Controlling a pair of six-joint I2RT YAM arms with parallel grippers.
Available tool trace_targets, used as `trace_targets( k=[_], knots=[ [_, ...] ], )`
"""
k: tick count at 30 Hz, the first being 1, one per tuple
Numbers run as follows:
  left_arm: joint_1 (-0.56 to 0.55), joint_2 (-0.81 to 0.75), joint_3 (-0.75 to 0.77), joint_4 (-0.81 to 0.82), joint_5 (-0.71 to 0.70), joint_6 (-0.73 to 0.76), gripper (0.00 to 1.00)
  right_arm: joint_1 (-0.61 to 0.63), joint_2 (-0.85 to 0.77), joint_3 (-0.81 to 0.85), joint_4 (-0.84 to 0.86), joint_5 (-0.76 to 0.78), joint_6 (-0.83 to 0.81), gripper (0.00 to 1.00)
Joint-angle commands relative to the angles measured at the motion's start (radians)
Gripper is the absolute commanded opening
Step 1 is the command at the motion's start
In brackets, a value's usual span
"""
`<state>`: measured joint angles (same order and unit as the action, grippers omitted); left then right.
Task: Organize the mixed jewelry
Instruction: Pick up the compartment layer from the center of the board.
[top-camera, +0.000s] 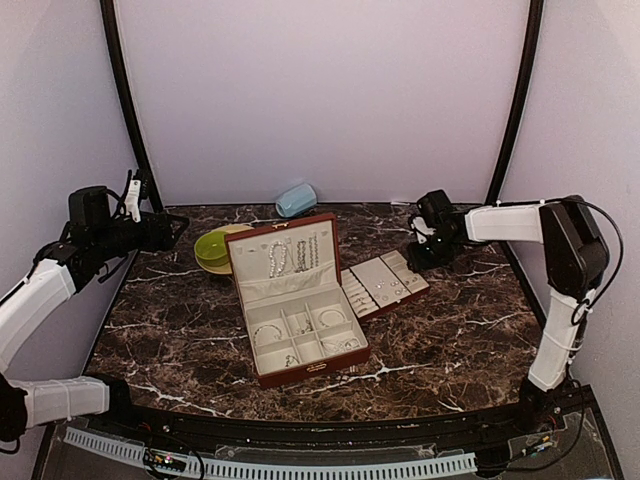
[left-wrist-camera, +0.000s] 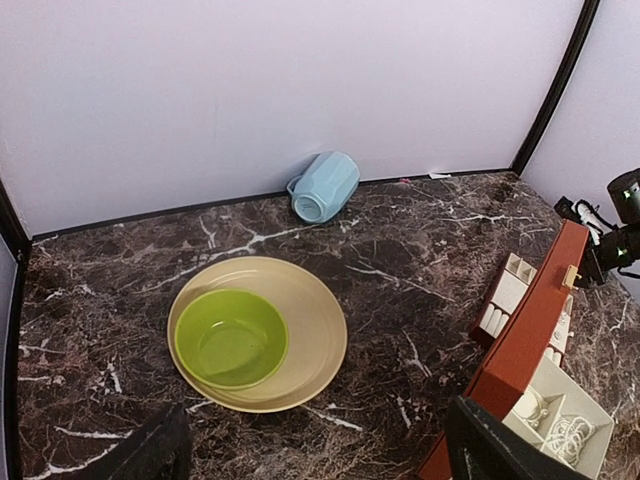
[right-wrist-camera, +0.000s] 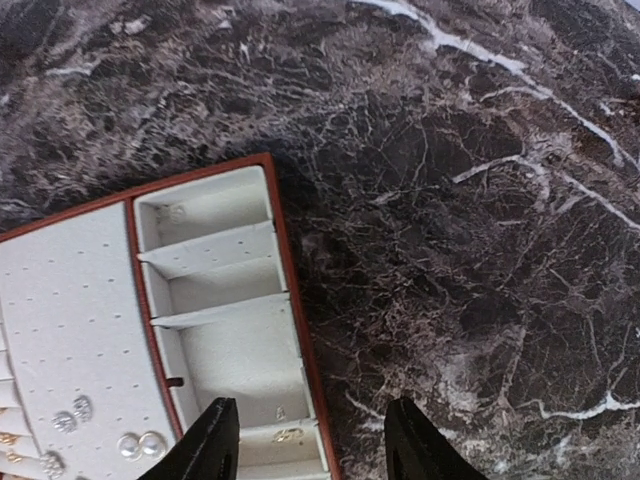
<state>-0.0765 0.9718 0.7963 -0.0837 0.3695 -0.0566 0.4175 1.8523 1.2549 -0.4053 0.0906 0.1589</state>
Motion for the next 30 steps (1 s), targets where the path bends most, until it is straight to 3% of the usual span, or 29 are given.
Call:
trace_targets(
  k=[1,13,19,25,30],
  knots=[
    [0.002,-0.015,-0.007,-0.003,-0.026,0.007,0.9,-0.021,0.047,0.059,-0.018,0.04,-0.048,0.48],
    [0.002,-0.012,-0.008,-0.002,-0.021,0.011,0.9,-0.034,0.126,0.089,-0.008,-0.085,-0.059,0.3],
    [0.002,-0.009,-0.009,0.001,-0.017,0.009,0.9,-0.034,0.133,0.075,-0.002,-0.11,-0.058,0.28],
    [0.003,-0.007,-0.009,0.002,-0.014,0.007,0.9,-0.034,0.142,0.067,0.025,-0.107,-0.047,0.08],
    [0.002,-0.008,-0.009,0.001,-0.012,0.009,0.9,-0.034,0.137,0.059,0.029,-0.081,-0.051,0.01]
  ],
)
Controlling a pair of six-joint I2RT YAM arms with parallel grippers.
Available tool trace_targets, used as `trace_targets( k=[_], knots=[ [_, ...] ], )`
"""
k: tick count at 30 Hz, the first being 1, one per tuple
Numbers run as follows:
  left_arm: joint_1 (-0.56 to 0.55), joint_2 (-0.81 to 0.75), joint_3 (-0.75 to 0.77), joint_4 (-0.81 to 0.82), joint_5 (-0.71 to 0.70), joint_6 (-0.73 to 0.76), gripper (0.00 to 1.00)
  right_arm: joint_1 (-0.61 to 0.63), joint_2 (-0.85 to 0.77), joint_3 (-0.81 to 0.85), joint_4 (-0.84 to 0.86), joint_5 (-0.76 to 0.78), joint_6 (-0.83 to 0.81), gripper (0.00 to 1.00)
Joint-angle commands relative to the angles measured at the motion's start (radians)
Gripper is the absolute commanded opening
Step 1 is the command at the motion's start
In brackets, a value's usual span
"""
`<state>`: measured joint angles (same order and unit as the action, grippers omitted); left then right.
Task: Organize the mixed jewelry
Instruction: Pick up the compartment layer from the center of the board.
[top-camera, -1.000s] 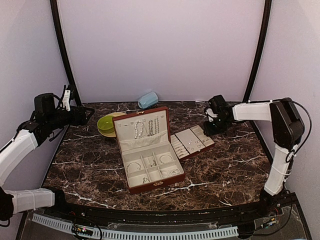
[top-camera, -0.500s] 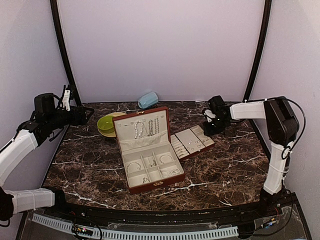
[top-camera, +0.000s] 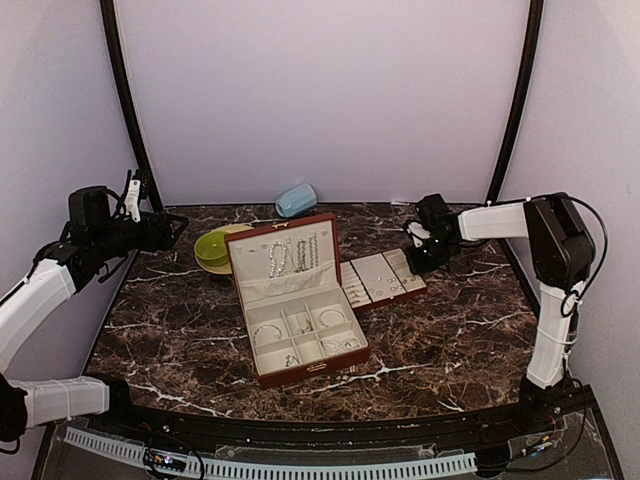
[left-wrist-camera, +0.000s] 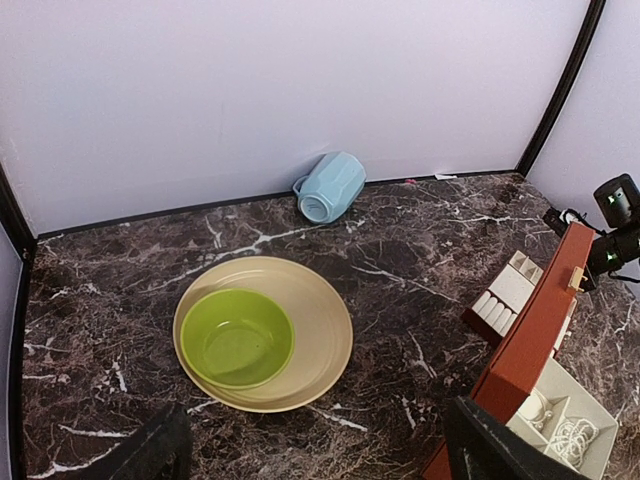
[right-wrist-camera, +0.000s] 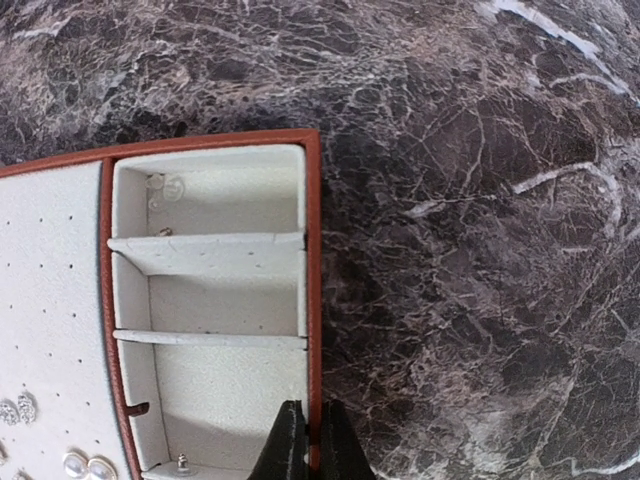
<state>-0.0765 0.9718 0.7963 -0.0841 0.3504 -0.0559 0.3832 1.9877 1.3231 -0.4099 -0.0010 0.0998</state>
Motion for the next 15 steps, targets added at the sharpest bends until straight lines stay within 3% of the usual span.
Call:
trace_targets(
  k=[1,10,15],
  knots=[
    [0.003,-0.008,-0.01,0.001,0.007,0.008,0.9,0.0,-0.003,-0.011,0.031,0.031,0.008,0.0],
    [0.002,-0.013,-0.012,0.003,0.004,0.008,0.9,-0.013,-0.105,-0.088,-0.002,0.185,0.09,0.0],
    [0.003,-0.02,-0.013,0.003,0.005,0.006,0.9,-0.055,-0.182,-0.145,-0.031,0.196,0.188,0.0]
  ],
)
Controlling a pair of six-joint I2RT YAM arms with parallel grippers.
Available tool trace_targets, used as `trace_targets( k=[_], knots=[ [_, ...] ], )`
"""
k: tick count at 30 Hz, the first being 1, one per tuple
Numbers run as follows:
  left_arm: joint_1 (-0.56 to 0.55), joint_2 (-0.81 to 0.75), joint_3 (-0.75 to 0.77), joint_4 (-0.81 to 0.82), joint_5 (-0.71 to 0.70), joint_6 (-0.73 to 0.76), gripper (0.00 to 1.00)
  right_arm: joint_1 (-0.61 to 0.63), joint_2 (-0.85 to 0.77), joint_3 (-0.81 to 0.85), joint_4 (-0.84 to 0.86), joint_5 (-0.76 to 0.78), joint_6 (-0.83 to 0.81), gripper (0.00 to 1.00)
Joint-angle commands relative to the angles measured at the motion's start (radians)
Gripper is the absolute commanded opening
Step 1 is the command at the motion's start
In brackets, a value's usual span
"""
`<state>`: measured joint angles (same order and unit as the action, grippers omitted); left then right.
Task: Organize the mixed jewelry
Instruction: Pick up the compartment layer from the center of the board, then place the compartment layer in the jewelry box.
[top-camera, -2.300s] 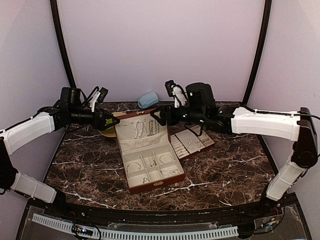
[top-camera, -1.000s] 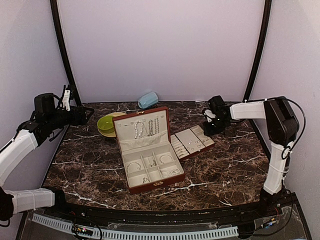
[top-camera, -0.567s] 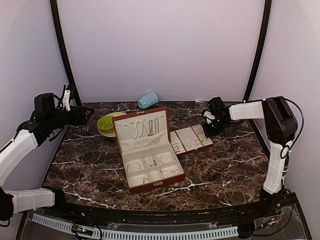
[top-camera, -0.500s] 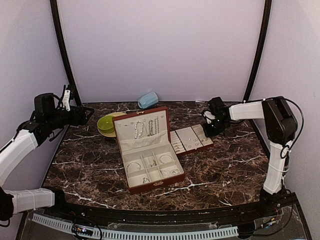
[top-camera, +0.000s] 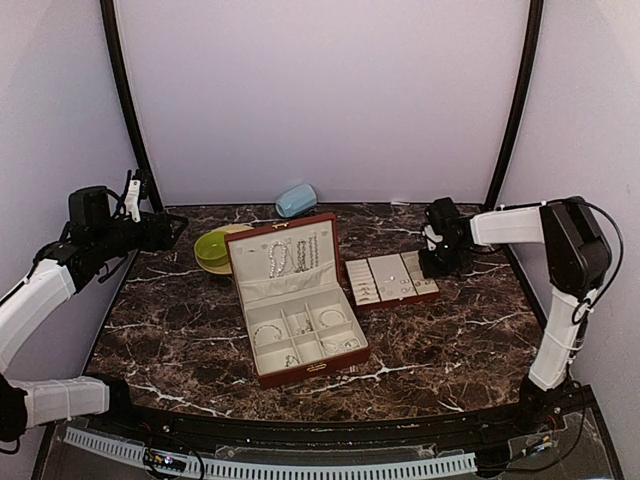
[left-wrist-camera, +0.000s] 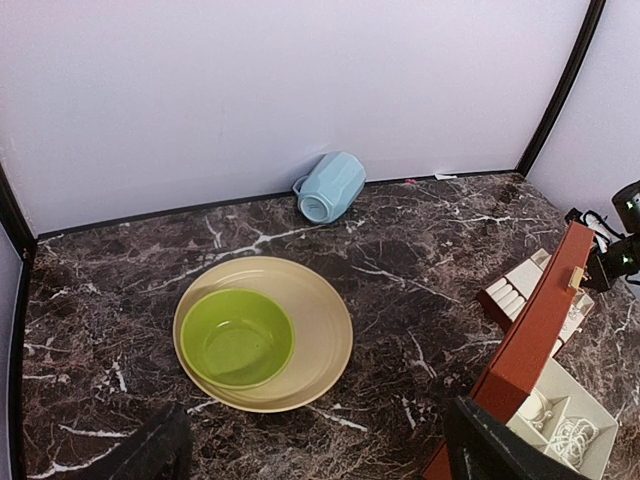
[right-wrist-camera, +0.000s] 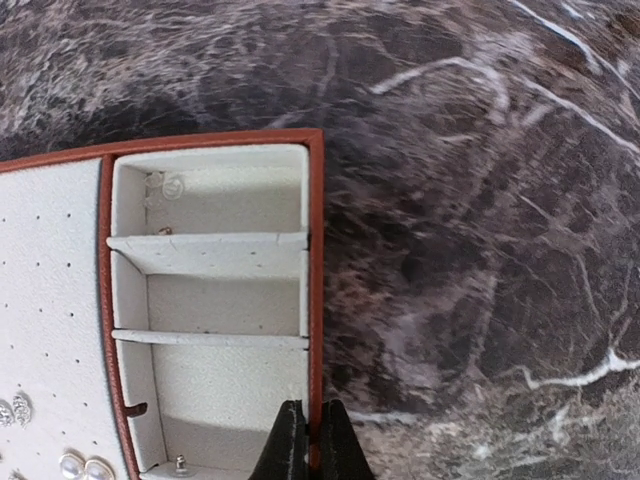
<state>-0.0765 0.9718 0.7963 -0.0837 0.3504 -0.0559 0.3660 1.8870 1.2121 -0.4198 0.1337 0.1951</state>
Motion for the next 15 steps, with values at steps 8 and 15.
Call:
trace_targets(
  k=[8,15],
  knots=[
    [0.003,-0.029,-0.015,0.003,0.007,0.007,0.9,-0.081,-0.218,-0.101,-0.083,-0.008,0.152,0.0],
    [0.003,-0.032,-0.018,0.007,0.015,0.005,0.9,-0.084,-0.349,-0.119,-0.179,0.03,0.186,0.0]
  ],
)
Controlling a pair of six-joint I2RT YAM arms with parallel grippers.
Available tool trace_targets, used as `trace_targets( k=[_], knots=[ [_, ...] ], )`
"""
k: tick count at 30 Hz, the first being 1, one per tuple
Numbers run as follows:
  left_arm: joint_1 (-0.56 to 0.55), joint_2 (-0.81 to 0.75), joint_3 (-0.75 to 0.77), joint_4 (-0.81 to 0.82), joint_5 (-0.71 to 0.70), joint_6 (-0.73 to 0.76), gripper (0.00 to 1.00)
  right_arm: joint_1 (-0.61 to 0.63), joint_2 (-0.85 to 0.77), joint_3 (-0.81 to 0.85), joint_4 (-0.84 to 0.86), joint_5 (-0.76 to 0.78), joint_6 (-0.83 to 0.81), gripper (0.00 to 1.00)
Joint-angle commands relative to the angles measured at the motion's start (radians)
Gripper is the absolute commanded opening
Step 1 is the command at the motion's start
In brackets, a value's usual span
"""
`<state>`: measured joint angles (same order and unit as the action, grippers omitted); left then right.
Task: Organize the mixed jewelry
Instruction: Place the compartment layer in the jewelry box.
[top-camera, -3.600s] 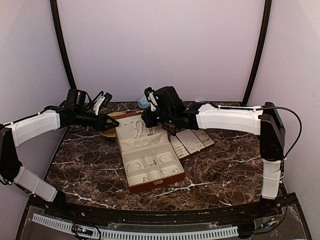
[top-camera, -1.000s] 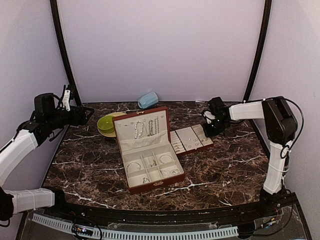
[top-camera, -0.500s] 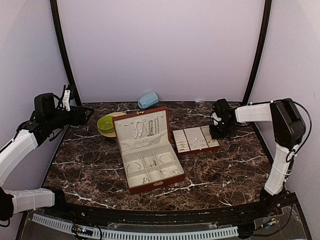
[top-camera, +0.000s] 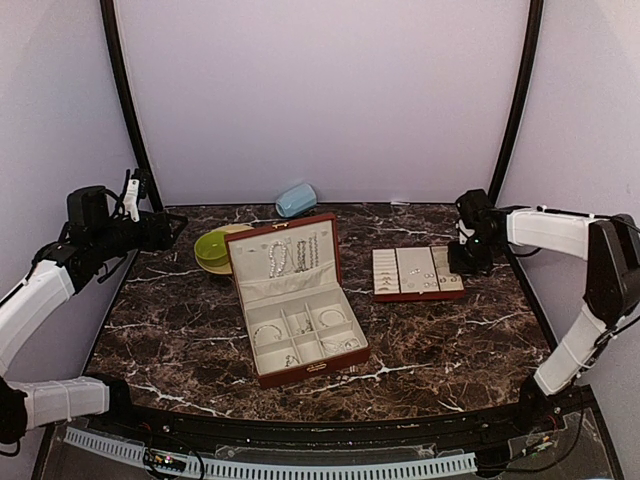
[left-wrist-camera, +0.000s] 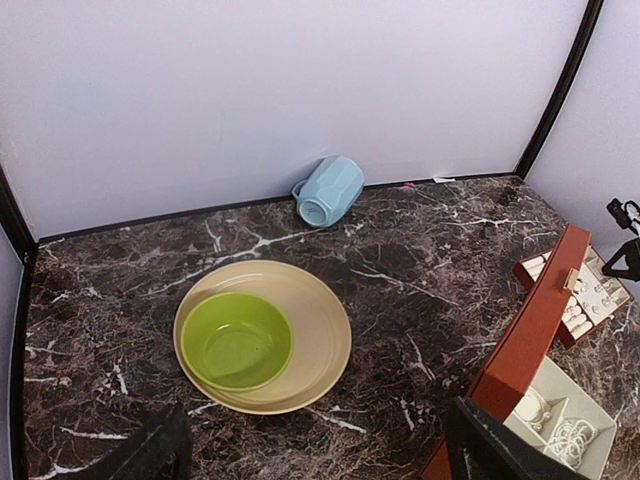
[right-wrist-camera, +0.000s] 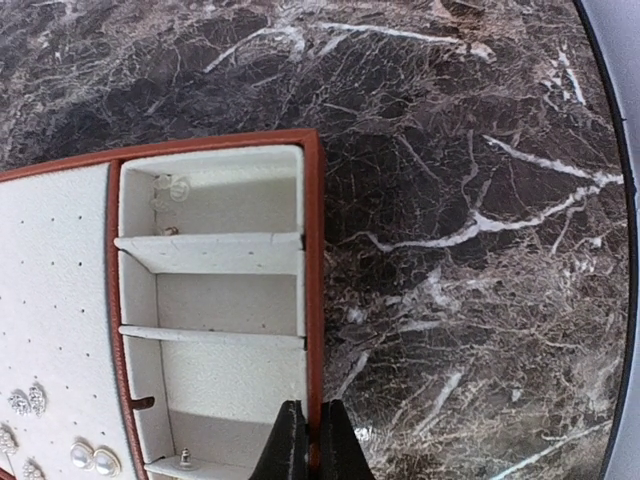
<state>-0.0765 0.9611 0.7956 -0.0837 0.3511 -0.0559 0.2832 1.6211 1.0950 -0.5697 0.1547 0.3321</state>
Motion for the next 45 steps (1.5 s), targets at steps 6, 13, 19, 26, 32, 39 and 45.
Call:
trace_targets(
  k=[6,13,19,26,32,39,45],
  knots=[
    [0.003,-0.026,-0.017,0.006,0.015,0.006,0.89,-0.001,-0.17,0.006,-0.124,-0.019,0.044,0.0],
    [0.003,-0.031,-0.023,0.014,0.02,0.0,0.89,0.084,-0.283,-0.043,-0.169,-0.113,0.111,0.0],
    [0.003,-0.036,-0.025,0.016,0.016,0.001,0.89,0.272,-0.294,-0.103,-0.108,-0.149,0.223,0.0],
    [0.003,-0.038,-0.025,0.016,0.017,0.004,0.89,0.494,-0.192,-0.056,-0.011,-0.179,0.317,0.0],
    [0.003,-0.042,-0.027,0.013,0.012,0.014,0.89,0.616,-0.069,0.054,0.058,-0.08,0.36,0.0],
    [0.003,-0.044,-0.03,0.01,0.011,0.015,0.89,0.687,0.078,0.204,0.006,0.017,0.344,0.0],
    [0.002,-0.042,-0.029,0.01,0.014,0.01,0.89,0.727,0.151,0.275,-0.055,0.08,0.334,0.0]
  ],
)
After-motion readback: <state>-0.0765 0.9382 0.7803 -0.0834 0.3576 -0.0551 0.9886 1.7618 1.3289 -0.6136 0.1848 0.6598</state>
